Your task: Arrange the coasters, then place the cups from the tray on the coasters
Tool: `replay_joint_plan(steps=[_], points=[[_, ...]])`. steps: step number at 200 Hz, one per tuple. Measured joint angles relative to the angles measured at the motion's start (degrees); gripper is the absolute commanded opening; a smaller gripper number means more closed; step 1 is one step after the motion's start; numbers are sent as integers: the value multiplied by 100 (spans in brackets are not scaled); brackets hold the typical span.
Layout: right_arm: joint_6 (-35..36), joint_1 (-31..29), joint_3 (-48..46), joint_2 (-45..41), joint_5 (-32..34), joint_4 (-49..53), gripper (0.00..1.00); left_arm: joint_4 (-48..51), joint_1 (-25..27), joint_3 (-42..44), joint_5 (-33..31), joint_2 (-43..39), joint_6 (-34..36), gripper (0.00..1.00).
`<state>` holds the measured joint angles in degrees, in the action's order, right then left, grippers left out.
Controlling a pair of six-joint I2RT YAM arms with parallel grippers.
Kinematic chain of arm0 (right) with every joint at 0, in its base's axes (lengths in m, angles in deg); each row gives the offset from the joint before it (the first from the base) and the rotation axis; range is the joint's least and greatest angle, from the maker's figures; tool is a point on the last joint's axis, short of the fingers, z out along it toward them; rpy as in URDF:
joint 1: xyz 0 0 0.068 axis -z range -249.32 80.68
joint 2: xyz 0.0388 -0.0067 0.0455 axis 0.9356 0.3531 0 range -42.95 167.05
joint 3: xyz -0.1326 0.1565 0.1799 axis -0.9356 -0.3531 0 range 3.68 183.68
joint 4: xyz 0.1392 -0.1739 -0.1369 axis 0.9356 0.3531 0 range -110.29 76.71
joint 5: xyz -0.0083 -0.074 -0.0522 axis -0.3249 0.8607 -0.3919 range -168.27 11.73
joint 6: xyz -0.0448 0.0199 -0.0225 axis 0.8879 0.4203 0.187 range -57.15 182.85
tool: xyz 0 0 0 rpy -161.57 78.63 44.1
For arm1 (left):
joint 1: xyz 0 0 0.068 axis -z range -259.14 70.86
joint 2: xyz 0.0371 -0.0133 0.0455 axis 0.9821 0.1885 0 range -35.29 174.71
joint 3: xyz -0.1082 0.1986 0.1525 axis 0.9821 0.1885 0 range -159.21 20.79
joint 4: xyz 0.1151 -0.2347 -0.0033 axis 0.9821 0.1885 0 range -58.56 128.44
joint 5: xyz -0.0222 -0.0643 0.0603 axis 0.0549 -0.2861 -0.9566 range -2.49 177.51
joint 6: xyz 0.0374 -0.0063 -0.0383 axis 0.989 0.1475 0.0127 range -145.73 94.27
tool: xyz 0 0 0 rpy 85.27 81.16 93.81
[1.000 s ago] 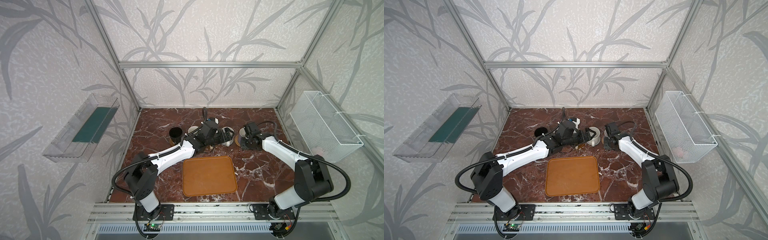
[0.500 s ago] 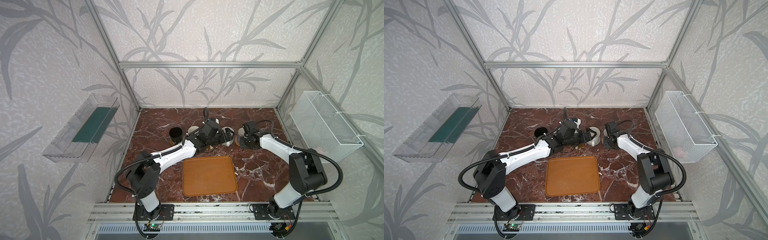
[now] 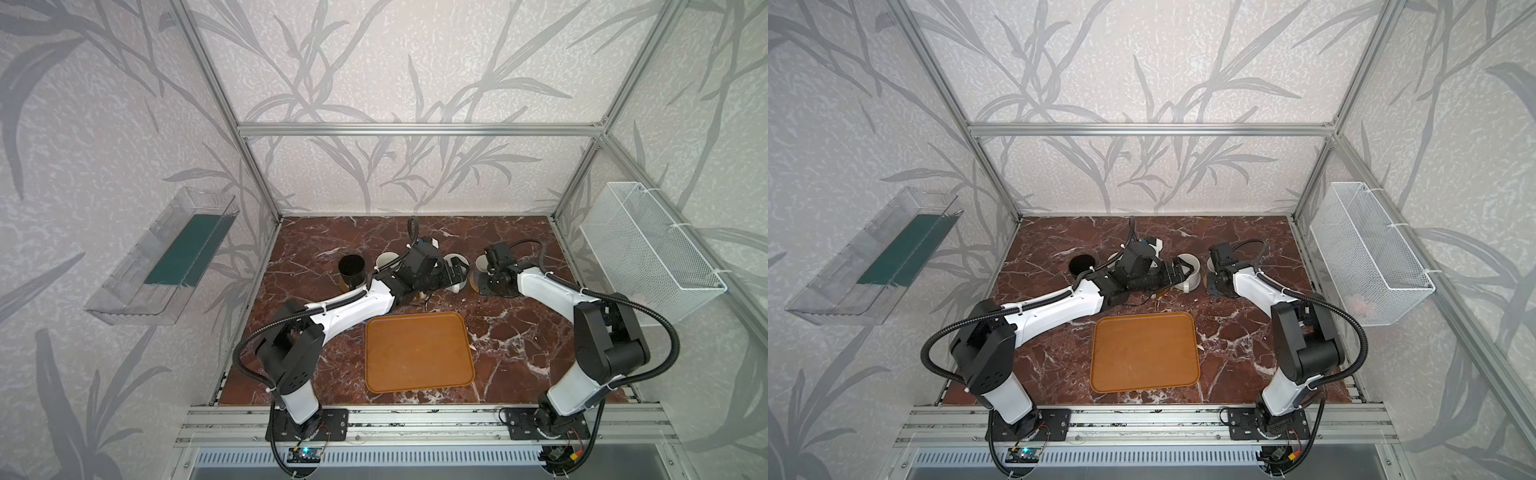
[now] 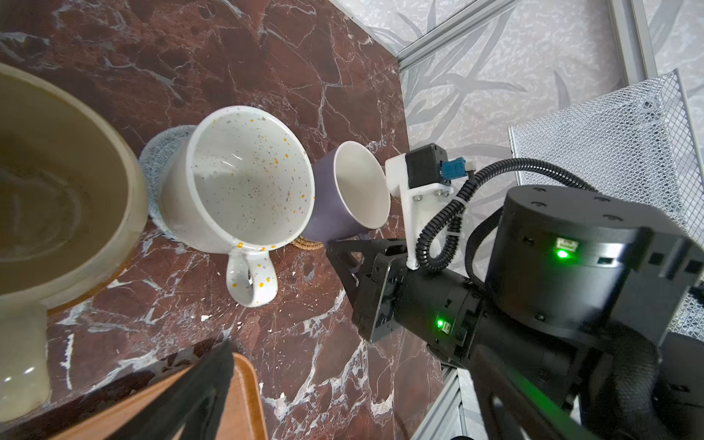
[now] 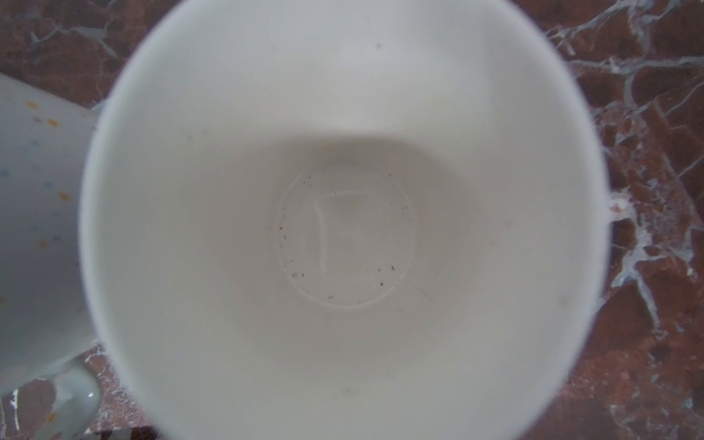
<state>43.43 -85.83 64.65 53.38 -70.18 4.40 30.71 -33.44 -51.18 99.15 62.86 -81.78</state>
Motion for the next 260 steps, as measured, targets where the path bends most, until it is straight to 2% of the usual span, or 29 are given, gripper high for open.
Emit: replay_joint_plan(steps=[65,98,118,135,188,222,226,231,233,260], points=[[-22,2,-299,-15,31,-400,0,-15,2,0,2,0,0,99],[-20,2,-315,-17,31,-420,19,-17,2,2,9,0,2,99],[-42,4,-315,-17,42,-361,44,-17,2,7,22,0,4,99],[-20,4,-315,-24,57,-323,57,-15,2,22,15,-13,35,99],[4,9,-337,-234,61,-240,67,2,0,404,-118,-323,168,99],[-4,11,-660,-1073,31,-240,74,48,-59,796,-417,-907,505,100],[-2,11,-715,-1196,42,-247,78,46,-76,881,-442,-1012,555,99],[-13,15,-791,-1388,39,-249,96,57,-96,990,-474,-1158,619,99],[0,13,-826,-1469,42,-256,99,52,-105,1038,-487,-1211,651,99],[0,26,-1281,-2518,111,-402,99,280,-306,1521,-824,-1980,1126,99]])
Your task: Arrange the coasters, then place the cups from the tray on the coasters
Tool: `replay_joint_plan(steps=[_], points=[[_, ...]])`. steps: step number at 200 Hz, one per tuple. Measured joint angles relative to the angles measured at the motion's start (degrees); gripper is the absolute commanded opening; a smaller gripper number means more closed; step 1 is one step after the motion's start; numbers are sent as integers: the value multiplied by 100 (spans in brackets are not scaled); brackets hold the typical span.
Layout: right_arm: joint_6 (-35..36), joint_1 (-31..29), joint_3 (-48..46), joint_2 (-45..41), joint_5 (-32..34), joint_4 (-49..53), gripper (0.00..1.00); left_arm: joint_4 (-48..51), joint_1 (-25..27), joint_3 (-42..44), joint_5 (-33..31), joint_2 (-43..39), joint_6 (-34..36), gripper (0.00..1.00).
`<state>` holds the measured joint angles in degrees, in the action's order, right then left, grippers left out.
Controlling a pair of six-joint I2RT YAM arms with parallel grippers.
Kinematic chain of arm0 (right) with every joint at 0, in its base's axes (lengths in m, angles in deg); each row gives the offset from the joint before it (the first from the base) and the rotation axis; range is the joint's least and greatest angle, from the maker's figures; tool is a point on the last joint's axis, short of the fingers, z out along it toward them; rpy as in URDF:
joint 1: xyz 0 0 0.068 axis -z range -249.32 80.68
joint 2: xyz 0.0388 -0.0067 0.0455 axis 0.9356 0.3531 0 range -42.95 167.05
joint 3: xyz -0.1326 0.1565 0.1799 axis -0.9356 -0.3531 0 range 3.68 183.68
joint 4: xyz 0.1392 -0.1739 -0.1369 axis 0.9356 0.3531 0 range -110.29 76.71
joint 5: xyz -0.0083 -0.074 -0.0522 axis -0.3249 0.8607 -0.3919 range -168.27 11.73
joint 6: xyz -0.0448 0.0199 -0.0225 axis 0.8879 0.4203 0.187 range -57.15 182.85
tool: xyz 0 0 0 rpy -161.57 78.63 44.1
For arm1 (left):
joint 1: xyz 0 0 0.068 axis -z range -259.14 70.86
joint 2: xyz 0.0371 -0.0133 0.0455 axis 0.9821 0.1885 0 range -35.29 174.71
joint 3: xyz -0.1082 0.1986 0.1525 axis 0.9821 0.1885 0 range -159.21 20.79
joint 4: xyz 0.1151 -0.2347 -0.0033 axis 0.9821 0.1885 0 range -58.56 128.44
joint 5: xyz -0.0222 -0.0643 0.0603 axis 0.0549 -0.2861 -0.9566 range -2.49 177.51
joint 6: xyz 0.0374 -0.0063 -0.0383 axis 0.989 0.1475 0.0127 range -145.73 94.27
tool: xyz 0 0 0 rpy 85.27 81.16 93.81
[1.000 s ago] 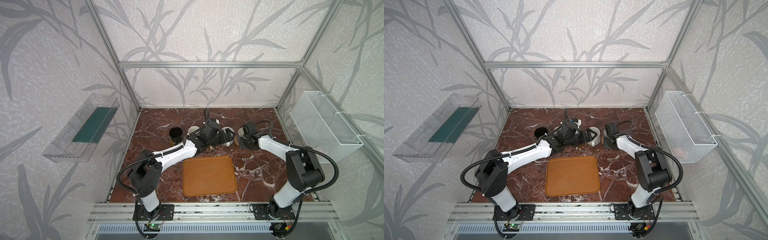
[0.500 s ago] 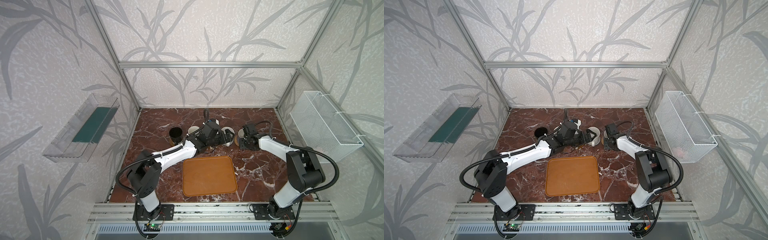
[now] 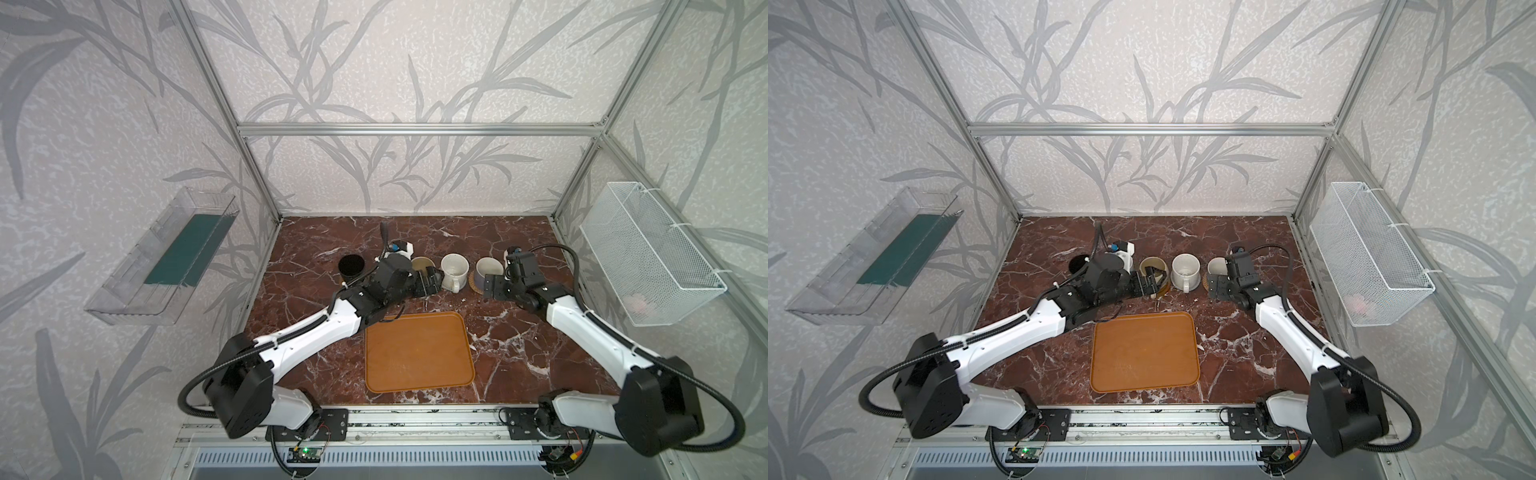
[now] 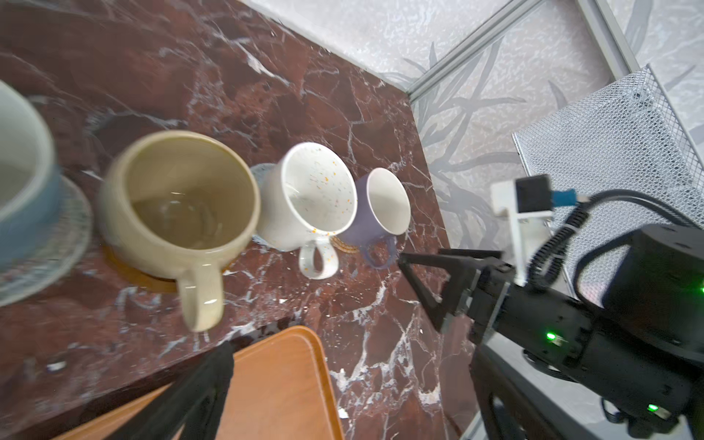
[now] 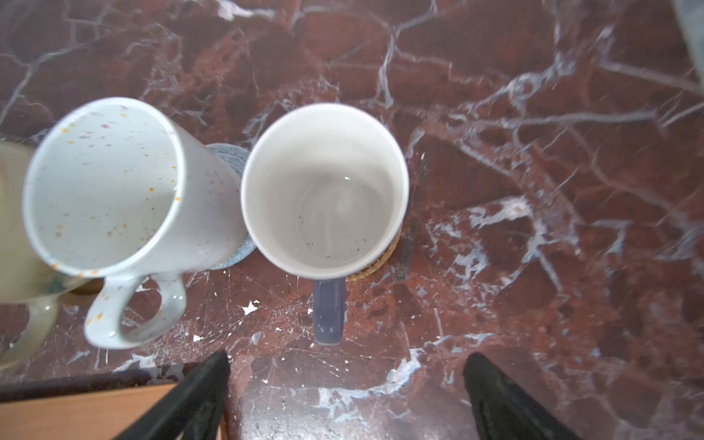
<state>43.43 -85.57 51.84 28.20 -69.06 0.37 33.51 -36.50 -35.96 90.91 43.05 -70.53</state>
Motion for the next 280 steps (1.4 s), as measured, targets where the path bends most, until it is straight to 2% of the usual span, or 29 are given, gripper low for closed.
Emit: replay_joint_plan(steps=[25,49,75,93,116,139,169,211,237,280], points=[[129,4,-317,-675,57,-199,99,247,-216,374,-544,-763,638,99],[256,7,-551,-931,293,-374,99,433,-597,822,-1040,-1445,1351,100],[291,188,-789,-905,708,-527,99,688,-1473,1137,-1593,-1829,1766,100],[289,516,-861,-887,868,-584,99,798,-2116,1453,-1928,-2120,1891,100],[308,992,-931,-901,992,-839,99,811,-2688,1700,-2240,-2328,2039,100],[490,1176,-1388,-905,1443,-1604,100,481,-3051,2041,-2570,-2288,2190,100],[881,1176,-2210,-796,1777,-2811,100,0,-3180,2474,-3051,-2149,2546,99],[1178,1176,-2267,-302,1770,-3633,99,-964,-3475,2739,-3534,-1882,3198,99],[1292,1176,-2420,-103,1563,-4225,98,-1731,-3687,2986,-3460,-1611,3519,99],[1427,1172,-2483,337,1351,-4962,99,-2990,-3974,3423,-2651,-603,3792,99]])
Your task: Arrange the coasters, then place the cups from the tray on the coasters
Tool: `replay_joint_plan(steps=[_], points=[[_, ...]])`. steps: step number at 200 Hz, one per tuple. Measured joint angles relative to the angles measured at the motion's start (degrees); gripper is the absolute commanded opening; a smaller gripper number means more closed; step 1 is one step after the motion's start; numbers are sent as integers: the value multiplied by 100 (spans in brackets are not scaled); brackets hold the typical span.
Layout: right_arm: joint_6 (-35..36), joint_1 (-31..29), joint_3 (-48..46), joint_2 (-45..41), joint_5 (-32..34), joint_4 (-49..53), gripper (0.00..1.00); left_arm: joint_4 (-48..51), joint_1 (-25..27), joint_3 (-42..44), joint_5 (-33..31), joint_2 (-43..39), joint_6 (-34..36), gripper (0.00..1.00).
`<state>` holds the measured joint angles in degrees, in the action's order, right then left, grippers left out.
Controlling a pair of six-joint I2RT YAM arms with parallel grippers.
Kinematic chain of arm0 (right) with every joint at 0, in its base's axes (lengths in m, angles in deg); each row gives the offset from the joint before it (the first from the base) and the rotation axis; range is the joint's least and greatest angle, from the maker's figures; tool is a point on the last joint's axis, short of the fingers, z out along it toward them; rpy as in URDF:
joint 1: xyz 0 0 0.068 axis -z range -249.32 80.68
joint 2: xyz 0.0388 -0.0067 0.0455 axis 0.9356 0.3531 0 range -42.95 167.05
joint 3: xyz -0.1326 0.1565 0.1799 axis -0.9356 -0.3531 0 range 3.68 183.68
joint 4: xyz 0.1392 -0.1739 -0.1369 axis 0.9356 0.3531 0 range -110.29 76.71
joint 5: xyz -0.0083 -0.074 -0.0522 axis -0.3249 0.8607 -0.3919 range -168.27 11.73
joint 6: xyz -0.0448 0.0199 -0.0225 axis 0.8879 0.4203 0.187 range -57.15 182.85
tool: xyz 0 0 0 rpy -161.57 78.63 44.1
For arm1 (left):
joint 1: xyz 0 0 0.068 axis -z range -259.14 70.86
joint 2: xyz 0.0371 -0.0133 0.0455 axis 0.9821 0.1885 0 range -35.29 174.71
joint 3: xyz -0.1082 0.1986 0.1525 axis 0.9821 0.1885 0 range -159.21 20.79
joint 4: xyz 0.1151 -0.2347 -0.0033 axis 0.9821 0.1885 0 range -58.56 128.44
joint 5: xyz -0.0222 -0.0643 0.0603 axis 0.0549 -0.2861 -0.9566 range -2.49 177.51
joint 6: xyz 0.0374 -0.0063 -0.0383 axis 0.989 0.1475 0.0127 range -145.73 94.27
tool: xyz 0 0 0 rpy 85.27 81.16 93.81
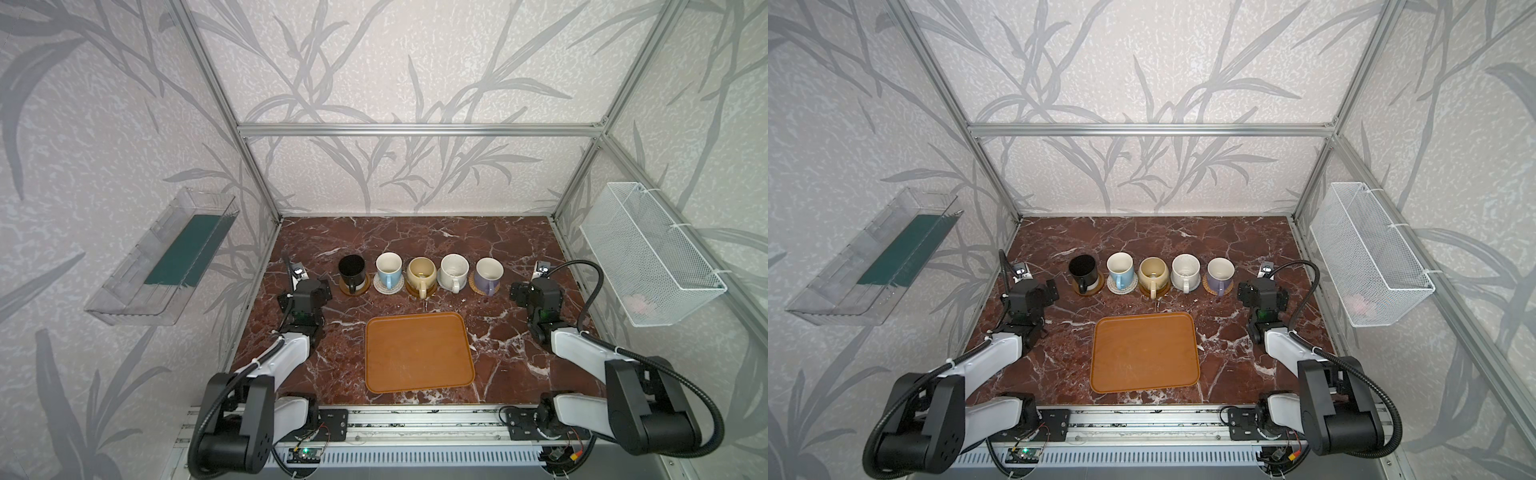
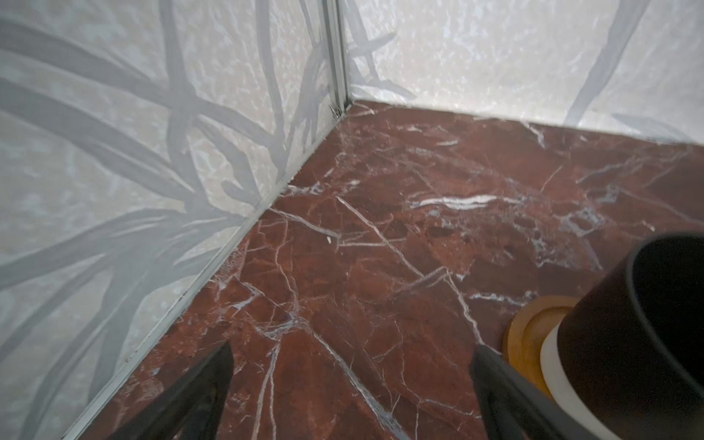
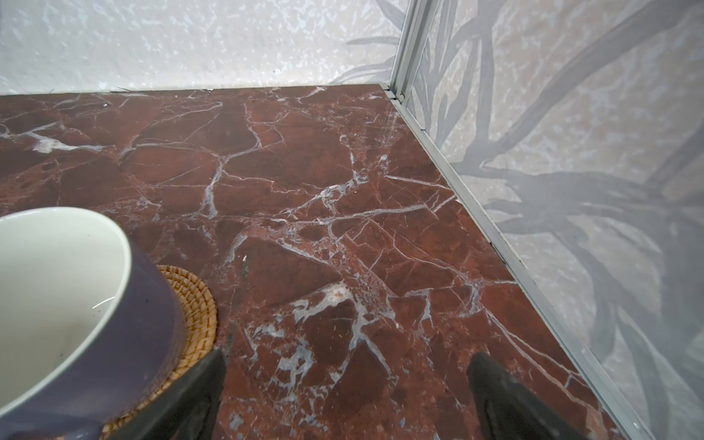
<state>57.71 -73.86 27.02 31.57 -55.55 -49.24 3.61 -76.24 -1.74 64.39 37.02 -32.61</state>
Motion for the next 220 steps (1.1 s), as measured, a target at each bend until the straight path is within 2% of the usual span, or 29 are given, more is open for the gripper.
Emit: replay_joint_plan(steps=[93,171,207,220], points=[[177,-46,-15,841,-431,-1040,99,-2450,-479,278,1252,1620,221,99],[411,-131,-184,872,-785,-1467,99,-2518,-490,199,1733,1742,286,99],[614,-258,-131,1117,-890,-1510,99,-2516,-490,199,1786,1742,302,99],[702,-302,-177,1360,-887,-1928,99,-2518,-490,199,1799,1742,308,99]])
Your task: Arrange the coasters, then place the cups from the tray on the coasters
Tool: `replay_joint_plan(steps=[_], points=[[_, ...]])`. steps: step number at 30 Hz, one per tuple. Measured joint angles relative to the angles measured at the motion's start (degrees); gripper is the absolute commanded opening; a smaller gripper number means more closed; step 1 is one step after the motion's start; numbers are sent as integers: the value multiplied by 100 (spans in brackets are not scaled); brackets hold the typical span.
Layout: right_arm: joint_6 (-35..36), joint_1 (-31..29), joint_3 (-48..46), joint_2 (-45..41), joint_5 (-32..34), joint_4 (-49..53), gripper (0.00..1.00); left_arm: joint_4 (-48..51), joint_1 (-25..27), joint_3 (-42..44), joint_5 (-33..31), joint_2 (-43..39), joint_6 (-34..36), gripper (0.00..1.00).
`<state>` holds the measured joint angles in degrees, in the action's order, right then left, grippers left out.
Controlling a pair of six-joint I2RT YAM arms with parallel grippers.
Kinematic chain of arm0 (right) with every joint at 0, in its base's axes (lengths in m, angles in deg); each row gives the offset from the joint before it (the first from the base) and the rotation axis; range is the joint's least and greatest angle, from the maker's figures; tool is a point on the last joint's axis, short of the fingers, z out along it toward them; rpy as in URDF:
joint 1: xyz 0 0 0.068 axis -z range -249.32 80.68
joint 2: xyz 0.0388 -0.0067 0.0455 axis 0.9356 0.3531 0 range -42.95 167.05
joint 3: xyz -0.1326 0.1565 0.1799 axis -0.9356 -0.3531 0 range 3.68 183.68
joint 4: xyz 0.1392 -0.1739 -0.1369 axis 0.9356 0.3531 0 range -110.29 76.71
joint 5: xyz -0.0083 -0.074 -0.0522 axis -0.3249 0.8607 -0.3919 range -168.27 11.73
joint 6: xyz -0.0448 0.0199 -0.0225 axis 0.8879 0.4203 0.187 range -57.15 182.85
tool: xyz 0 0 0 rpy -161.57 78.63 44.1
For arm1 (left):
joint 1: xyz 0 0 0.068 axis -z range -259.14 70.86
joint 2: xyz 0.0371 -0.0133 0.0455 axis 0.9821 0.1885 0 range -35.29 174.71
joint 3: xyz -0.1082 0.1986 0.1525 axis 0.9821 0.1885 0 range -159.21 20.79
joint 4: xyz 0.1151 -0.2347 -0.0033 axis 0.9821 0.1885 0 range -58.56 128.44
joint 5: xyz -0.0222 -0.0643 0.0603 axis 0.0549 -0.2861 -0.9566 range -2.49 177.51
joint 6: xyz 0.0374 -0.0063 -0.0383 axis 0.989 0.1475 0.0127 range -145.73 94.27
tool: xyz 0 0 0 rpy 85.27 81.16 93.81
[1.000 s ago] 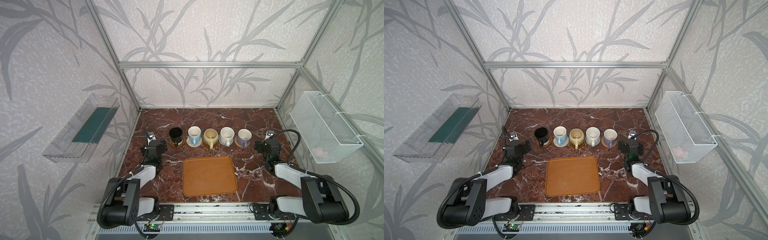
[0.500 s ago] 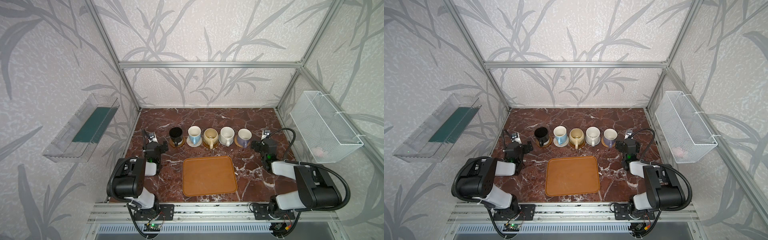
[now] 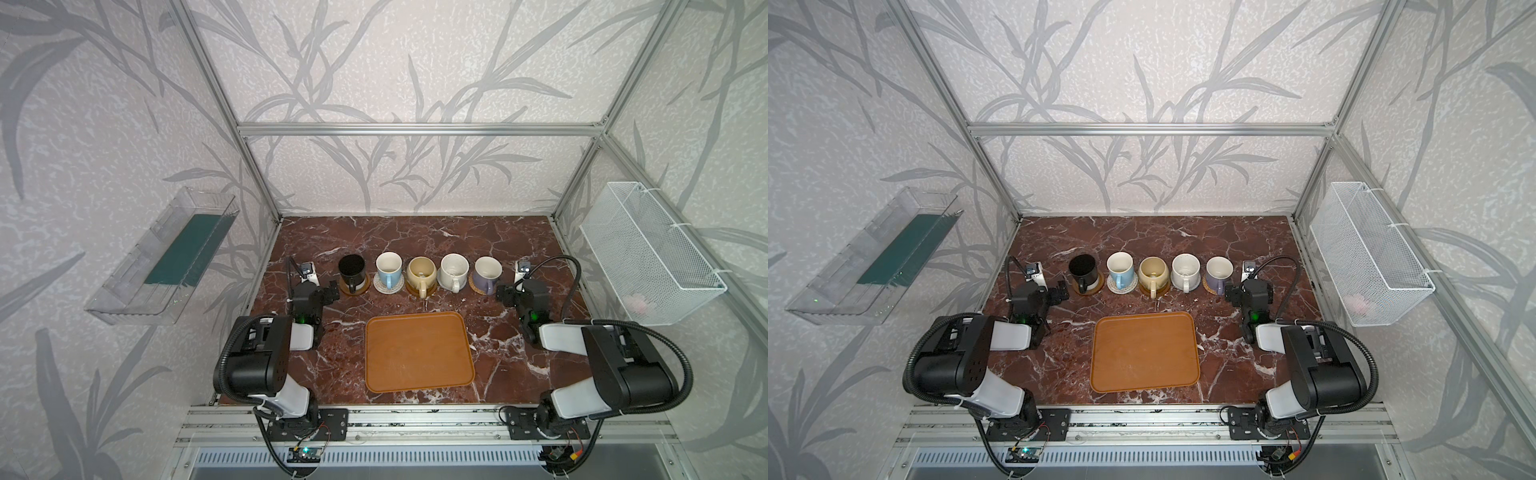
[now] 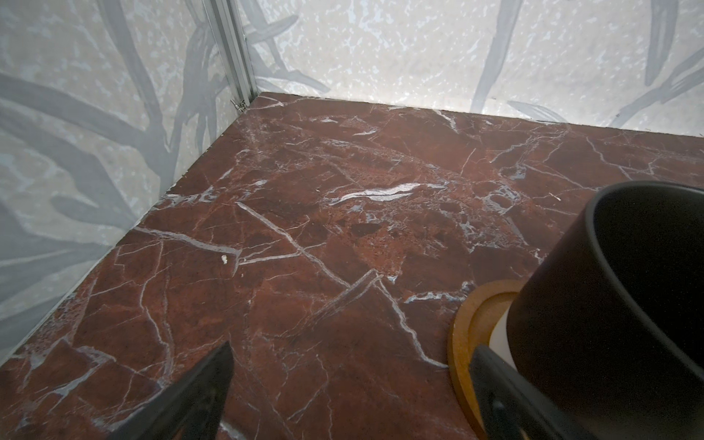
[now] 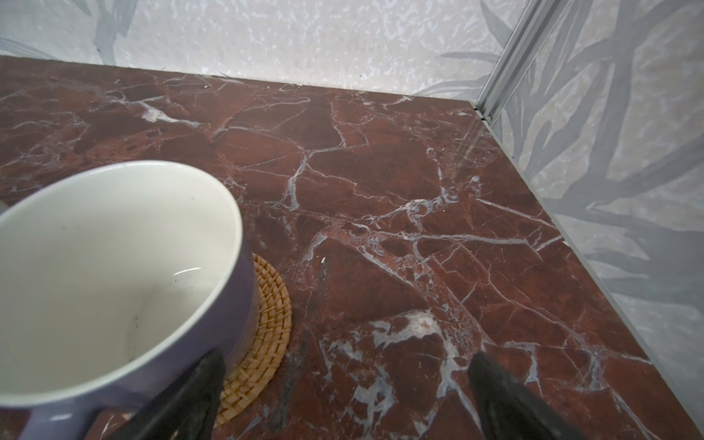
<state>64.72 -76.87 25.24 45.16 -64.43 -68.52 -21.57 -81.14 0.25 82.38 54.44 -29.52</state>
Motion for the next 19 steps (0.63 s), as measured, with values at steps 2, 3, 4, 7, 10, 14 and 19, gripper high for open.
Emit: replay_joint_plan(steps=[2,3,4,7,10,14,19], points=[[20,-33,-26,181,15,-122,99,0,0,0,22,0,9,99],[17,-39,-20,181,20,-42,99,0,0,0,26,0,13,99],[17,-39,-20,157,24,-4,99,0,0,0,28,0,17,99],[22,-44,-22,166,52,-164,99,0,0,0,28,0,20,99],[31,-44,-24,175,66,-293,99,0,0,0,28,0,22,99],[28,-44,-20,160,66,-234,99,0,0,0,31,0,26,99],[28,-44,-20,155,66,-229,99,26,0,-11,31,0,31,99]])
